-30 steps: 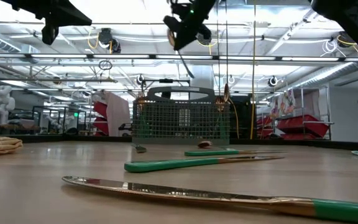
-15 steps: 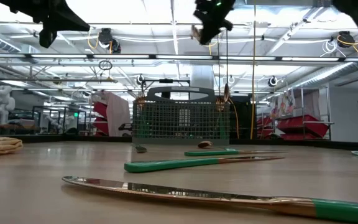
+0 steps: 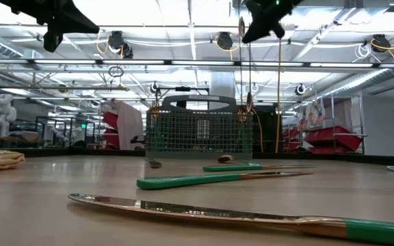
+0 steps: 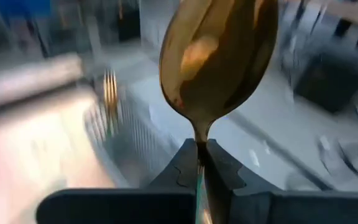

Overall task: Sort silverware
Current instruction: Put the green spoon into the silverware basket

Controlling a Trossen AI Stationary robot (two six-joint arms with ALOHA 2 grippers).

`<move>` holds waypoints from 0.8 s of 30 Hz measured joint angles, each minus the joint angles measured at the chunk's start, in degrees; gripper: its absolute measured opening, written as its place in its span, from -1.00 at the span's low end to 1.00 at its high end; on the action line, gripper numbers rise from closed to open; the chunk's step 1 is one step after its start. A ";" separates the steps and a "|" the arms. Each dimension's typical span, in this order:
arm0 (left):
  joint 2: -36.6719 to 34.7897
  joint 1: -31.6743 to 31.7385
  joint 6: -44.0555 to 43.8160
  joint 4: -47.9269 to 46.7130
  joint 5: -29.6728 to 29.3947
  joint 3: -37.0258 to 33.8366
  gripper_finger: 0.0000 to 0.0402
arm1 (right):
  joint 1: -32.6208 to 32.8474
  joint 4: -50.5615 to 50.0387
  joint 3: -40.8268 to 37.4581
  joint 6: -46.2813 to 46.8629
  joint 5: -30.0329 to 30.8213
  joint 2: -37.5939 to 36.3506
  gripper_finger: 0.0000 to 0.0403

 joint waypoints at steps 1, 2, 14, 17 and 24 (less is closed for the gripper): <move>-0.02 -0.01 0.01 0.04 0.00 0.00 -0.97 | -0.04 8.95 -6.03 1.48 -0.27 -2.10 -1.00; 0.00 0.00 0.01 0.13 -0.16 0.00 -0.97 | -0.08 17.59 -11.51 2.94 -0.55 -3.68 -1.00; -0.01 -0.02 -3.03 0.70 -3.64 0.00 -0.97 | -2.01 50.73 -38.40 10.60 1.13 -3.87 -1.00; 0.00 -0.02 -3.03 0.70 -3.81 0.00 -0.97 | -3.06 51.89 -40.90 12.07 1.24 -2.13 -1.00; 0.03 -0.01 -2.81 0.49 -5.03 0.00 -0.97 | -3.21 53.83 -41.04 11.56 1.31 2.79 -0.99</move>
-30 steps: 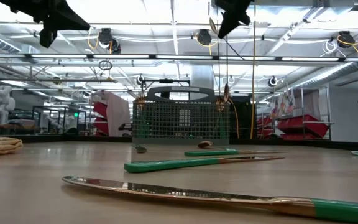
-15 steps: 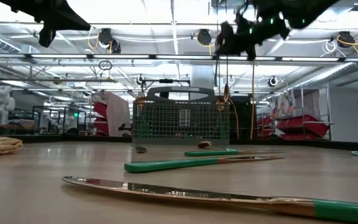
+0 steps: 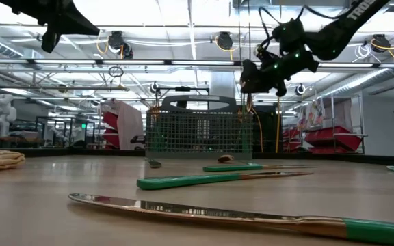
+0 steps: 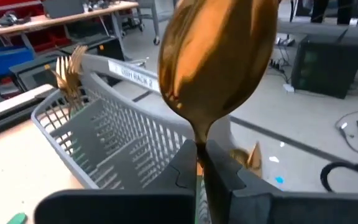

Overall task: Sort silverware
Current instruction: Put the green spoon into the silverware basket, then put the green knife into the silverware basket

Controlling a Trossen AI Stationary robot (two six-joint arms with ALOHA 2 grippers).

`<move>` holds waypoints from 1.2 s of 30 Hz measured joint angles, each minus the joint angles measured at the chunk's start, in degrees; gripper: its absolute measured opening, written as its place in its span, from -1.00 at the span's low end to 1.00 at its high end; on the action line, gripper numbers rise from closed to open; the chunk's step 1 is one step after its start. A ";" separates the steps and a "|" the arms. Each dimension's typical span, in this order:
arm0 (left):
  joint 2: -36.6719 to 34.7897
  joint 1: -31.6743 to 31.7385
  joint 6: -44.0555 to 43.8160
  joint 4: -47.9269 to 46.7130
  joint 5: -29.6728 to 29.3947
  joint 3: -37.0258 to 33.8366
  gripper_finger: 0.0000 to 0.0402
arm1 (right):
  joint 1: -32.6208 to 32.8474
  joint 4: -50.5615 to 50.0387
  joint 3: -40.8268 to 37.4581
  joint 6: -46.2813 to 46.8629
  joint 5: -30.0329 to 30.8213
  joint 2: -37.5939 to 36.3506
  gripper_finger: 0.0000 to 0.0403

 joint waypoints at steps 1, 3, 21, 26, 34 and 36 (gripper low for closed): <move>0.14 0.00 0.31 0.01 0.01 0.00 -0.97 | 0.02 0.10 0.00 0.35 -0.04 0.50 -0.98; 0.59 0.01 2.12 0.06 0.97 0.00 -0.97 | 0.02 0.53 0.00 1.48 -0.57 0.81 -0.92; 12.81 -0.01 4.70 8.16 9.22 0.00 -0.55 | 0.15 -0.11 2.00 1.87 -6.52 -3.37 0.18; 12.04 -0.01 4.35 8.17 9.24 0.00 -0.55 | 1.91 -11.40 7.31 1.62 -17.50 -7.52 0.19; 11.28 0.01 4.37 8.09 10.25 0.00 -0.55 | 23.26 -50.92 21.65 -15.40 -22.60 -7.11 0.16; 11.32 0.01 4.38 7.93 10.25 0.00 -0.55 | 27.78 -57.36 24.16 -18.60 -18.88 -4.79 0.16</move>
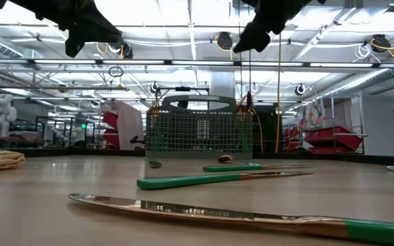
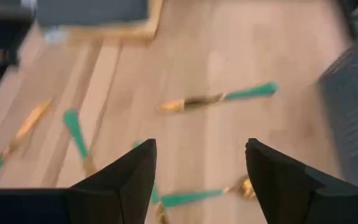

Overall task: Sort silverware
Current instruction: Put the green knife into the silverware basket

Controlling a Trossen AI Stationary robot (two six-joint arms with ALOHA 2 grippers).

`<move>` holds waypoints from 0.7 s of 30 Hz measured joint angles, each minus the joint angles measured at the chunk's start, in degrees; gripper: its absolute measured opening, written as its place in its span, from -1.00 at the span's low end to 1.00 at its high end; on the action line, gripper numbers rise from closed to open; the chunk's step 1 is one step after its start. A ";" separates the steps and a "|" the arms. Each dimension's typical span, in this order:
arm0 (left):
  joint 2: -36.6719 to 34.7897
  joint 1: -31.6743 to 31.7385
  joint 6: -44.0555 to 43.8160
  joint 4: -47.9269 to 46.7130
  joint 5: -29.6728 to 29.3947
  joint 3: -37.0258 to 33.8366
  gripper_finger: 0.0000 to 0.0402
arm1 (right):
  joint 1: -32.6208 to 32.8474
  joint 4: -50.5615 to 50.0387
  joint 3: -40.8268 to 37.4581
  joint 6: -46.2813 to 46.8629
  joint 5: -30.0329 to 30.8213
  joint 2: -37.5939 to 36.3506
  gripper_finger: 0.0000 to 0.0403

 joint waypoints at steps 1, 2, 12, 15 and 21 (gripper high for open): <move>0.00 -0.01 0.01 0.03 0.00 0.00 -0.55 | 1.54 -1.70 0.88 -0.34 0.70 1.31 0.15; 0.00 -0.02 0.01 0.03 0.00 0.00 -0.55 | 2.86 -2.25 1.49 -0.40 0.72 2.80 0.15; -0.32 0.00 0.53 -1.34 5.38 0.00 -0.55 | 16.98 -2.63 8.00 -0.72 1.49 20.47 0.15; -1.02 -0.01 1.37 -2.41 8.11 0.00 -0.55 | 20.84 -2.42 13.15 0.16 3.63 25.75 0.15; -2.78 -0.02 0.40 -2.46 11.81 0.00 -0.55 | 26.30 -8.18 23.39 -1.02 4.18 37.05 0.15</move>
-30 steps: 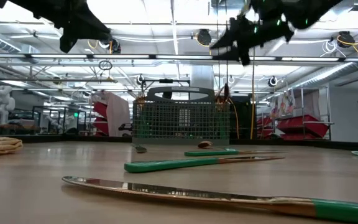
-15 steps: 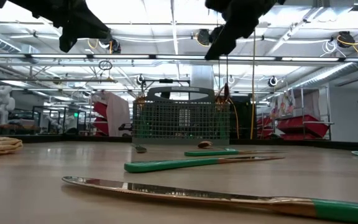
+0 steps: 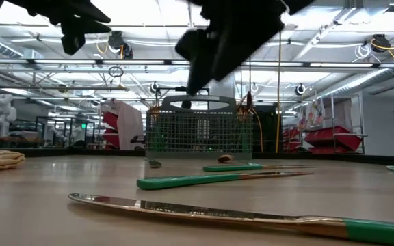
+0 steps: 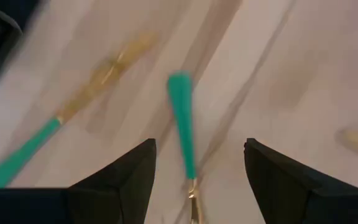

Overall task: Sort silverware
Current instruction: Put the green knife into the silverware basket

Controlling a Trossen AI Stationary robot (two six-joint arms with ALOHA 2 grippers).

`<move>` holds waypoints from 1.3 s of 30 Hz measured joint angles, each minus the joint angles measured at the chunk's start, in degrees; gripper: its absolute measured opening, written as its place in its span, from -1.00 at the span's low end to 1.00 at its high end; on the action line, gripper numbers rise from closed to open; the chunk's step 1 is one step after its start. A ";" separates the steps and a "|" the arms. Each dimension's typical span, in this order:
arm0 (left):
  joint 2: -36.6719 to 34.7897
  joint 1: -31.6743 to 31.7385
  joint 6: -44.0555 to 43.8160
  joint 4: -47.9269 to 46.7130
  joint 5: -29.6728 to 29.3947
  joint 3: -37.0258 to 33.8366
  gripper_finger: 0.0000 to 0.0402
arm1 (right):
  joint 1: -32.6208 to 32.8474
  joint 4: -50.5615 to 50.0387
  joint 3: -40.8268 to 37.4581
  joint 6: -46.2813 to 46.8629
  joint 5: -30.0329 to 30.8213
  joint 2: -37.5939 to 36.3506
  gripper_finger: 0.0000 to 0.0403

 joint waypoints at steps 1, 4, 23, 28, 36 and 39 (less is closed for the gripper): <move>-0.36 0.01 0.00 0.00 0.27 0.00 -0.55 | 0.40 -2.01 1.41 0.38 0.59 1.86 0.15; -1.38 0.02 -0.31 -0.19 1.17 0.00 -0.55 | 1.24 -7.28 4.63 2.14 2.89 6.79 0.15; -3.07 0.02 1.32 -3.19 1.45 0.00 -0.55 | 2.59 -8.31 7.20 14.66 10.07 19.39 -0.45; -3.07 0.00 1.57 -3.20 1.43 0.00 -0.55 | 2.42 -8.54 7.18 17.42 9.39 19.39 -0.91; -3.07 0.02 1.53 -3.20 1.43 0.00 -0.55 | 3.54 -8.51 7.07 22.38 10.13 18.66 -0.99; -3.07 0.02 1.55 -3.19 1.43 0.00 -0.55 | 3.53 -8.07 6.35 25.78 10.29 16.21 -0.99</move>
